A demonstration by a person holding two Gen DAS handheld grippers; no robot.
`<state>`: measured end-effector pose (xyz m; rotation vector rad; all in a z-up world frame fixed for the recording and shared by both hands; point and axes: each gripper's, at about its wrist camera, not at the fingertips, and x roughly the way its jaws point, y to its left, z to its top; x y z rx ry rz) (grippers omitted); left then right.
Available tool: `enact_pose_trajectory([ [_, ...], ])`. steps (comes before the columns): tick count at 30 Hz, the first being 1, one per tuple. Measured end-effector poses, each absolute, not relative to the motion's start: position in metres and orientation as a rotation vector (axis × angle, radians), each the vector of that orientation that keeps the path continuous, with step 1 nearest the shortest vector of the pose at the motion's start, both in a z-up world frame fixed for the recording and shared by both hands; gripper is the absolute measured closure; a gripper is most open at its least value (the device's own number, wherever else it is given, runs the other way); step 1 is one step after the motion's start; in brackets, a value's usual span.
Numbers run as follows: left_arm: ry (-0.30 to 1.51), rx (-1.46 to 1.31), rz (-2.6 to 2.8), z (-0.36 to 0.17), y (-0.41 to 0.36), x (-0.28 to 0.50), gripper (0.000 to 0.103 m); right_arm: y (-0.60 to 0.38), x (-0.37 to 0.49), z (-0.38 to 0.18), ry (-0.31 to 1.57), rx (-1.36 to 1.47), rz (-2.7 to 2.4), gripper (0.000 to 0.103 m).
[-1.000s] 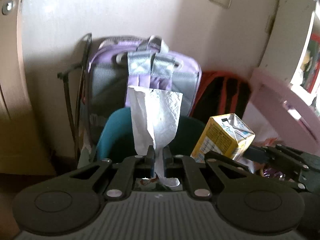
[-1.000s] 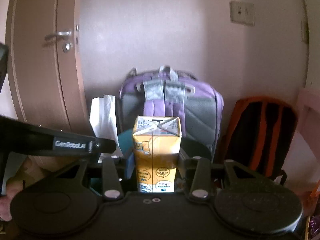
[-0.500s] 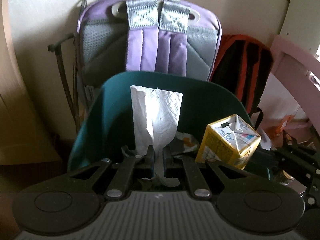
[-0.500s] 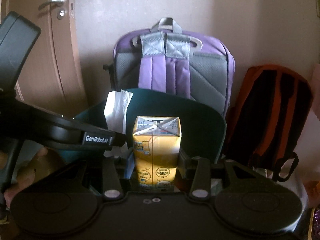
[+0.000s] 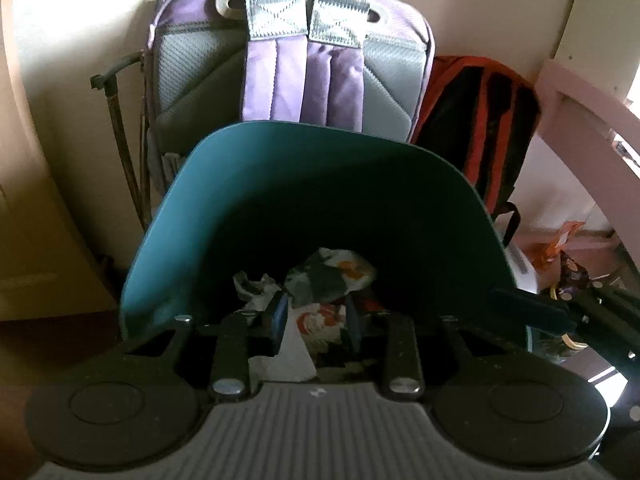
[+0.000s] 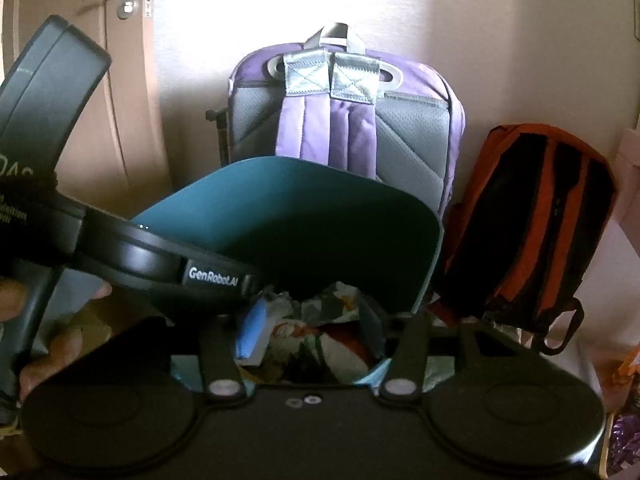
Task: Collect trash
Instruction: 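Open the right tool over the wastebasket while the left tool releases the tissue into it, then lower both tools toward the clear ribbed plastic tray and a second white tissue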
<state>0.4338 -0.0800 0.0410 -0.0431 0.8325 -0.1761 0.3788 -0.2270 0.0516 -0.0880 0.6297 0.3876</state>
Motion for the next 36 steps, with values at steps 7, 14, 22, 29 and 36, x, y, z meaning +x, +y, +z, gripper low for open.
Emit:
enact_pose_trajectory([
  [7,0.791,-0.061,-0.192,0.061,-0.078,0.401,0.047,-0.231,0.346,0.065,0.614,-0.094,0.404,0.047],
  [14,0.751,-0.076,-0.196,0.079,-0.069,0.357,0.034,-0.234,0.308,0.083,0.592,-0.087,0.428,0.045],
  [22,0.729,-0.085,-0.190,0.088,-0.049,0.309,0.030,-0.229,0.266,0.092,0.576,-0.096,0.469,0.044],
  [29,0.729,-0.081,-0.193,0.074,-0.029,0.268,0.020,-0.223,0.235,0.082,0.581,-0.084,0.507,0.043],
  [36,0.776,-0.122,-0.180,0.035,-0.002,0.241,0.020,-0.211,0.221,0.049,0.617,-0.060,0.545,0.042],
])
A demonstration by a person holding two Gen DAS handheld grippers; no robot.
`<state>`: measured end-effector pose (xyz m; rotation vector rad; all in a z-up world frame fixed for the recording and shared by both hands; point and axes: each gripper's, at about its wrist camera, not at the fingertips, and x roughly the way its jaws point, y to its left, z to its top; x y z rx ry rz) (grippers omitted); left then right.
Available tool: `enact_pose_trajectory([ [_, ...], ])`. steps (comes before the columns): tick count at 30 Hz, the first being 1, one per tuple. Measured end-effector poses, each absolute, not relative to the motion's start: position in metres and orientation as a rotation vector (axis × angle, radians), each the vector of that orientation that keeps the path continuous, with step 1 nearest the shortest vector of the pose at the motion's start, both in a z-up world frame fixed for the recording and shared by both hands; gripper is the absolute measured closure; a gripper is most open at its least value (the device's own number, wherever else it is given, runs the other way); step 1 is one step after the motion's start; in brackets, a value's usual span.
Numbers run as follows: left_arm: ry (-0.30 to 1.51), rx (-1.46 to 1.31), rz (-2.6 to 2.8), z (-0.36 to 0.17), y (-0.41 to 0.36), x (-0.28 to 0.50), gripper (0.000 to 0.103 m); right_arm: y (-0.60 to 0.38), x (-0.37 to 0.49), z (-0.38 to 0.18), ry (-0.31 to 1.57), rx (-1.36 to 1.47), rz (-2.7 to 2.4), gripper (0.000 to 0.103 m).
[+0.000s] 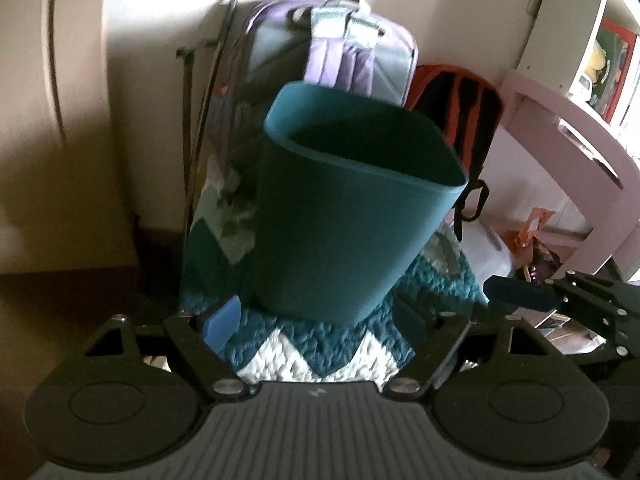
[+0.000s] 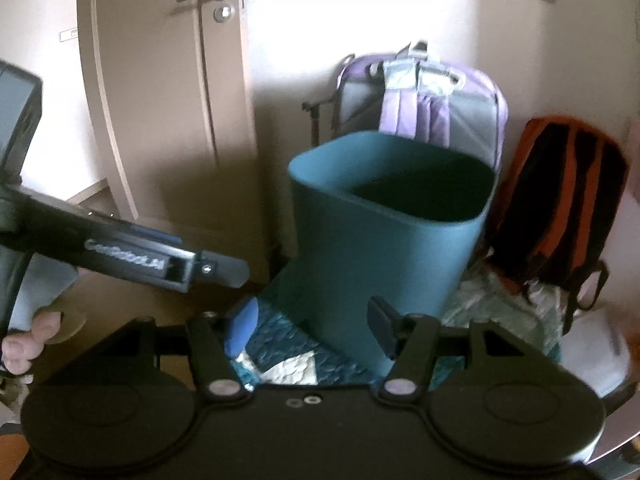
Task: Collect trash
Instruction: 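Lower both tools toward the clear ribbed plastic tray and a second white tissue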
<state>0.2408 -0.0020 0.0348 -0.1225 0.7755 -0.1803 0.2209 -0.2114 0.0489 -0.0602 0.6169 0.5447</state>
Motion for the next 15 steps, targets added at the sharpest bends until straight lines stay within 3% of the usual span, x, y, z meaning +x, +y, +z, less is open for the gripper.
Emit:
enact_pose_trajectory([
  [5,0.819,-0.180,-0.154,-0.005,0.018,0.233,0.018,-0.205,0.219,0.012,0.655,-0.017,0.575,0.041],
  [9,0.854,-0.210,-0.117,-0.048,0.033,0.231,0.006,-0.196,0.222,-0.026,0.723,-0.004,0.578,0.041],
  [15,1.006,-0.245,-0.027,-0.136,0.059,0.231,0.006,-0.179,0.233,-0.098,0.869,0.029,0.577,0.041],
])
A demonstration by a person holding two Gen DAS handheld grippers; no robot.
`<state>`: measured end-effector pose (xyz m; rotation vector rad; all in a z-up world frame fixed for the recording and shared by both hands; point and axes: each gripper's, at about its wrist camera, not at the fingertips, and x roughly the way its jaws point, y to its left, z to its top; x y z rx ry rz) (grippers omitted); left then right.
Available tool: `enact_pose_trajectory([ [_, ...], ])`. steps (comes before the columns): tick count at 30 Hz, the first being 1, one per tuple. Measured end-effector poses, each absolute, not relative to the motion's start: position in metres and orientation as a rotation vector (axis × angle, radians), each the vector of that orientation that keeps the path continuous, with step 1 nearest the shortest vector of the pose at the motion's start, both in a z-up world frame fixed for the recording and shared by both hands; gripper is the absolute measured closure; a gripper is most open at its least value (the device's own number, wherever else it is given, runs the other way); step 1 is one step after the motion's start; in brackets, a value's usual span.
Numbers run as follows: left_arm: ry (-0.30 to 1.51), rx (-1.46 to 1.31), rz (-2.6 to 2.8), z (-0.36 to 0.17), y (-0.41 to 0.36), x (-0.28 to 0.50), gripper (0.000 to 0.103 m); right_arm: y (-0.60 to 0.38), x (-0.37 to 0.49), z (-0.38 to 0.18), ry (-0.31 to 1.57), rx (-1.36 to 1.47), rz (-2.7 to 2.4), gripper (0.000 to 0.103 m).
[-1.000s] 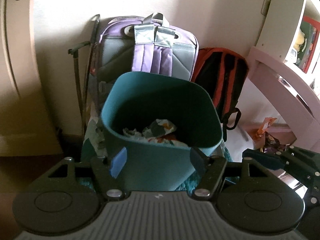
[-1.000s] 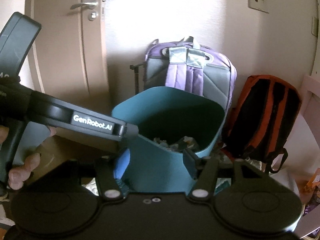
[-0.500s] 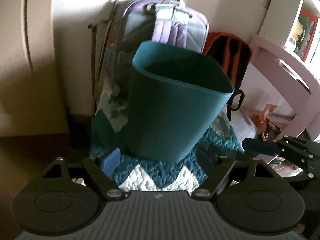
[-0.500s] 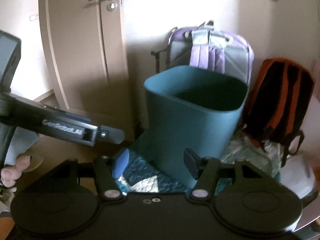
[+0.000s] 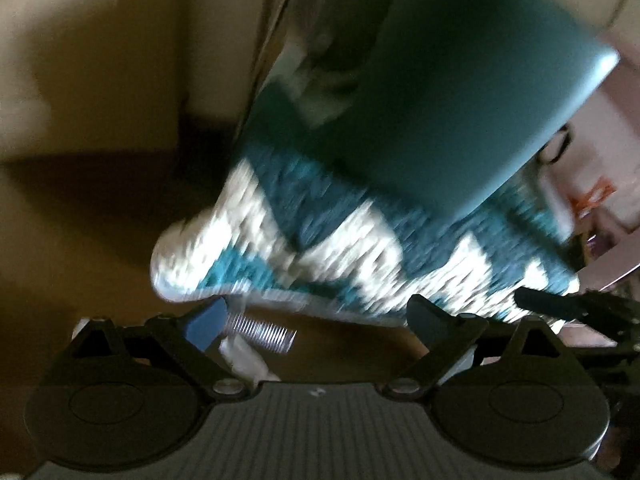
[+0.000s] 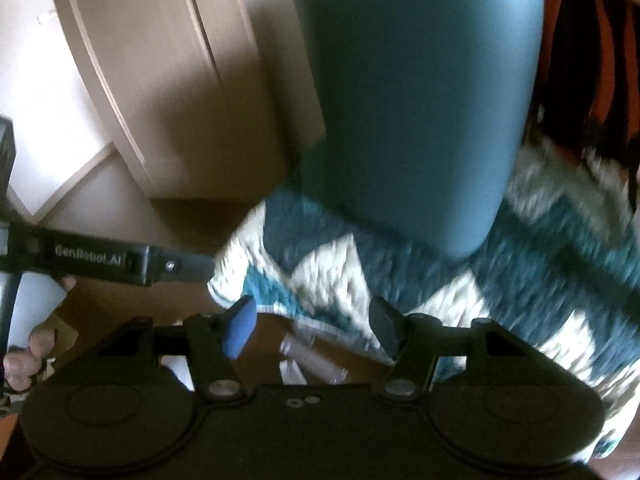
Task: Collect trash
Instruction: 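Lower both tools toward the clear ribbed plastic tray and a second white tissue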
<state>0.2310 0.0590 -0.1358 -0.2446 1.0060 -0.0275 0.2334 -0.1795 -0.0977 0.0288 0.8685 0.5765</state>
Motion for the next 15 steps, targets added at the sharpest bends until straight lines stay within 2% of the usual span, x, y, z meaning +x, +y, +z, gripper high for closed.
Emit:
enact_pose_trajectory([
  [7,1.252,-0.291,0.104,-0.255,0.076,0.231,0.006,-0.165,0.247,-0.183,1.010,0.025,0.583,0.041],
  [15,1.504,-0.383,0.238,-0.377,0.077,0.237,0.006,-0.126,0.273,-0.266,1.095,-0.146,0.623,0.041],
])
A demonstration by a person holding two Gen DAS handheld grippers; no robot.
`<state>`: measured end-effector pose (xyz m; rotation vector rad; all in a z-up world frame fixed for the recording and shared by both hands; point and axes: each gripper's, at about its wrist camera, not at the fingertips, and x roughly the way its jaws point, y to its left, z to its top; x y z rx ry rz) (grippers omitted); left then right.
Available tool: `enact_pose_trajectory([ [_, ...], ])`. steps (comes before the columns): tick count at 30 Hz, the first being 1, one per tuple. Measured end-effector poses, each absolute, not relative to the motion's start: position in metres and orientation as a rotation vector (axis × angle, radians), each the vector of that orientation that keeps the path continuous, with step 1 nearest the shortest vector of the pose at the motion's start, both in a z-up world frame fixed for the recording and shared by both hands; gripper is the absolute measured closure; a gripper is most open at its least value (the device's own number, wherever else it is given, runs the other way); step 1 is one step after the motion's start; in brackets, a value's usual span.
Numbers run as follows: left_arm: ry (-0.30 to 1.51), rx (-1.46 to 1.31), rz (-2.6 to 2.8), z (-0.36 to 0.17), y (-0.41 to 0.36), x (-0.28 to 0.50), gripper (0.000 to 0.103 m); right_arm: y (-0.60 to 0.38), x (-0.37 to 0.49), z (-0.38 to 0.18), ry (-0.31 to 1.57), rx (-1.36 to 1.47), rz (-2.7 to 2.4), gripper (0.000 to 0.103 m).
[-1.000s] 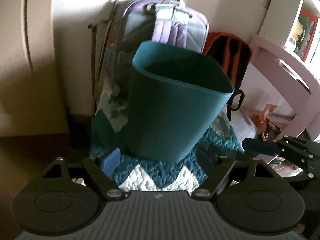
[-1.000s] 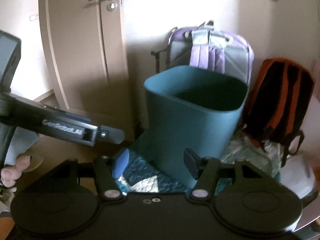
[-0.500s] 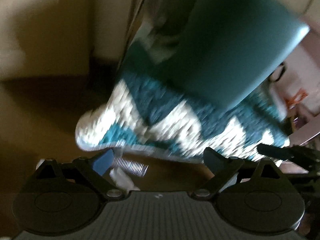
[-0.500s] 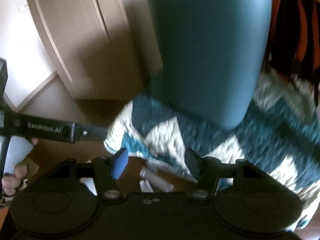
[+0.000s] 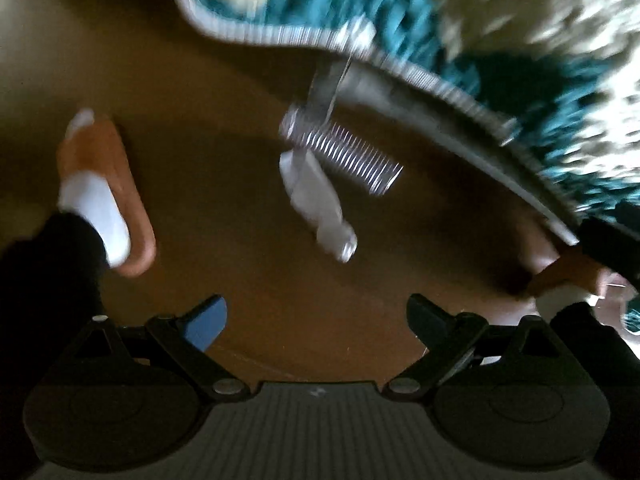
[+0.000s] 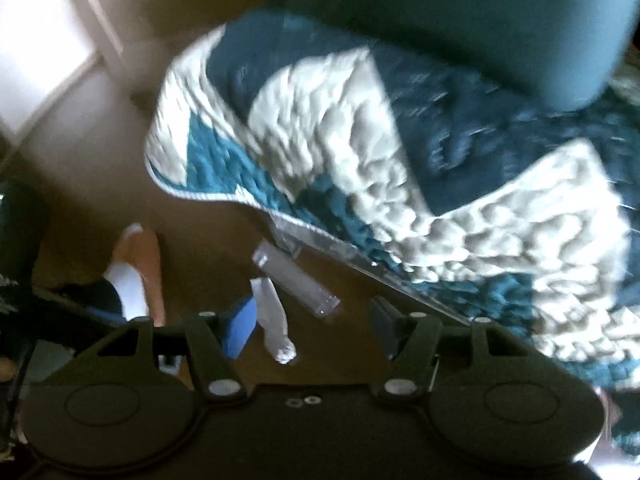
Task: Collect trash
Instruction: 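Lower both tools toward the clear ribbed plastic tray and a second white tissue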
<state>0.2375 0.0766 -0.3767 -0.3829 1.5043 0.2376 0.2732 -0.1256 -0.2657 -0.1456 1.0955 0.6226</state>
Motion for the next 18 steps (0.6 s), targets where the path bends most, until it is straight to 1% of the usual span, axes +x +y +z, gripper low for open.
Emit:
enact_pose_trajectory([
  [3,1.564,-0.411,0.263,-0.410,0.079,0.243,0.006,-0.113,0.282,-0.298,1.118,-0.198,0.649,0.041],
  [7,1.632,-0.434,0.280,-0.452,0.082,0.256,0.006,-0.103,0.297,-0.342,1.189,-0.169,0.659,0.041],
  [12,1.658,-0.447,0.287,-0.493,0.081,0.270,0.006,-0.078,0.314,-0.389,1.243,-0.197,0.685,0.041],
  [18,1.665,-0.422,0.283,-0.534,0.079,0.282,0.006,-0.058,0.329,-0.423,1.232,-0.223,0.716,0.041],
])
